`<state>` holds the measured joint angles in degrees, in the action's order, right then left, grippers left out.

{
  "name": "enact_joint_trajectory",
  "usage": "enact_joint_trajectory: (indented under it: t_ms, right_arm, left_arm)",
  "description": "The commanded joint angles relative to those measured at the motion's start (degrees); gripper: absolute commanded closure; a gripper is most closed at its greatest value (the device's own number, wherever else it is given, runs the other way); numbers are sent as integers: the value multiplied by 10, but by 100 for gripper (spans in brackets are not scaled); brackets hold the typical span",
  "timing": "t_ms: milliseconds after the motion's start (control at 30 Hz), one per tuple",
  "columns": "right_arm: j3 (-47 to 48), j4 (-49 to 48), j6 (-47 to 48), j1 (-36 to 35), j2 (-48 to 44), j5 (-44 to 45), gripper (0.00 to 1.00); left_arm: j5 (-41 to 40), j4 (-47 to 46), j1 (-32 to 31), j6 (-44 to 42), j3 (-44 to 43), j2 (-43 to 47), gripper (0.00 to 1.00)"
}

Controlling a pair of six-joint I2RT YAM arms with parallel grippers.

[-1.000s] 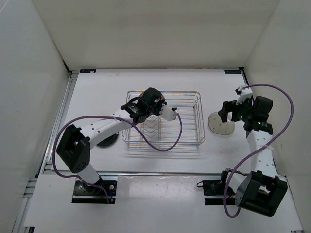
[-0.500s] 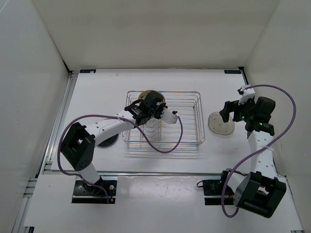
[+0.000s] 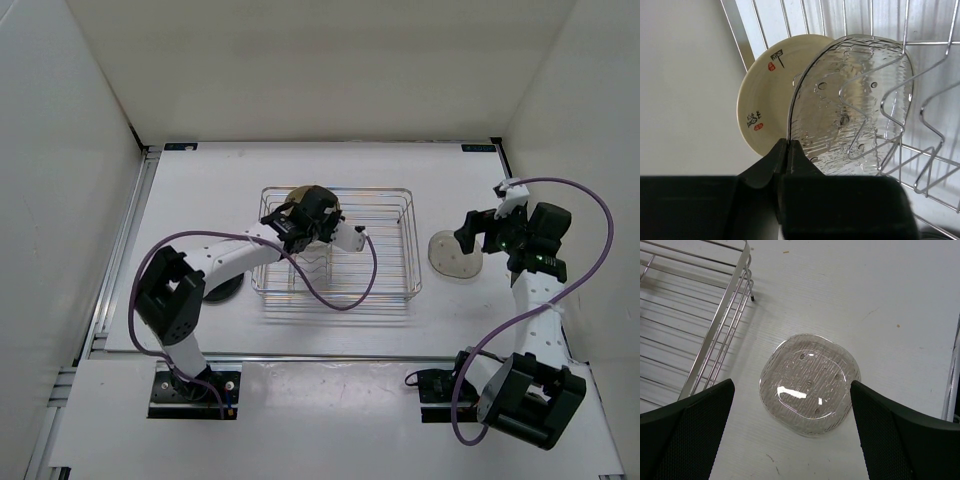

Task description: Load the plates into the dish rack

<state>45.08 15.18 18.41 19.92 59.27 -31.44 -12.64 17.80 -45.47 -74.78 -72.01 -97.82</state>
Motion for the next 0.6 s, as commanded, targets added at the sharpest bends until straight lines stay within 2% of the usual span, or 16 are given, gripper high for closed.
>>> enact_joint_trajectory:
  t_ms: [0,33,133,167,333,567]
  right_arm:
    - [-2,-13,-3,4,-10,-16,0]
    - [-2,-13,-3,4,-10,-16,0]
    - [-2,-13,2,4,-10,-11,0]
    - [-2,-13,2,4,-10,-11,0]
    - [-2,-13,7,4,-10,10,0]
    - [-2,-8,33,14,-5,58,0]
  left_arm:
    - [6,0,2,17,-28,-5,85]
    - [0,0,2,17,-28,-11,77]
    - [-7,0,2,22,-34,-11,69]
    - [-7,0,2,27,-34,-5,62]
    - [-25,0,2,39,-34,14,49]
    - [-63,0,2,77,-17,104,29]
